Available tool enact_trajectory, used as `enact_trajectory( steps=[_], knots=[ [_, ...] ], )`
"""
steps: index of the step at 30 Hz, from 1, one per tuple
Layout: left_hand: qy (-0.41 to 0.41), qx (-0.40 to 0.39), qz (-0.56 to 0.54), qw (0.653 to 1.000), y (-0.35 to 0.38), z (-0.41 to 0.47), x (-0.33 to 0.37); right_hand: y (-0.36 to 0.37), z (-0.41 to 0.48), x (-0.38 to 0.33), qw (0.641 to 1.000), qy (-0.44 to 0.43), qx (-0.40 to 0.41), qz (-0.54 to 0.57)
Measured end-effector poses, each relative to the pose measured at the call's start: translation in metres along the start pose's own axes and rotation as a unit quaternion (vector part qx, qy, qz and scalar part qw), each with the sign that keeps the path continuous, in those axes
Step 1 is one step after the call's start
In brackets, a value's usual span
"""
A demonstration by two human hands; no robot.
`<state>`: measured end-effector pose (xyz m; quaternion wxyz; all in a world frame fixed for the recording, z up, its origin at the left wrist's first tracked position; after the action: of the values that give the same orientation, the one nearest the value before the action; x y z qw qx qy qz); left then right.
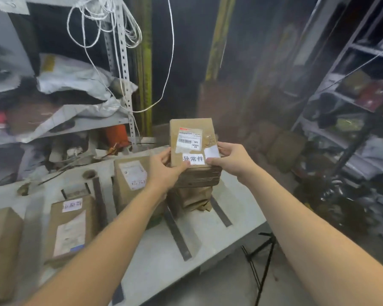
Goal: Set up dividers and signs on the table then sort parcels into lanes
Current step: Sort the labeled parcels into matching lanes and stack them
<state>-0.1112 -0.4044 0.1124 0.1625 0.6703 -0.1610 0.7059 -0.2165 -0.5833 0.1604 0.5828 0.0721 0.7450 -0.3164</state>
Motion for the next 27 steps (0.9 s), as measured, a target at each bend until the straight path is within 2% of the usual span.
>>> enact_trajectory(
  steps=[9, 12, 18, 23, 27],
  knots=[
    [-0.050, 0.085, 0.052, 0.994, 0.036, 0.015, -0.046, 0.000, 0.088, 0.068, 0.993, 0.005, -0.119, -0.012],
    [-0.066, 0.120, 0.069, 0.988, 0.049, 0.010, -0.057, 0.001, 0.103, 0.088, 0.986, -0.011, -0.167, -0.018],
    [-0.101, 0.150, 0.119, 0.976, 0.058, 0.004, -0.062, -0.006, 0.113, 0.101, 0.977, -0.035, -0.209, -0.029],
    [-0.073, 0.167, 0.248, 0.952, 0.061, 0.007, -0.030, -0.025, 0.120, 0.087, 0.968, -0.054, -0.231, -0.078],
    [-0.055, 0.163, 0.372, 0.912, 0.056, 0.008, 0.004, -0.028, 0.117, 0.049, 0.949, -0.167, -0.192, -0.188]
  ],
)
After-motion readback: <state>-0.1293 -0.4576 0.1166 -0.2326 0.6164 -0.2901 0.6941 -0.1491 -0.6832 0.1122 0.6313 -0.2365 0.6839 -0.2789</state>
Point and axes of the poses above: each hand's wrist, its own z-axis towards the middle knuckle, its own y-axis out of the palm, x = y × z, the point moved 8 cm from there along z, towards the middle knuckle, and after that the axes turned 1 degree about -z, right-handed, at the moved point
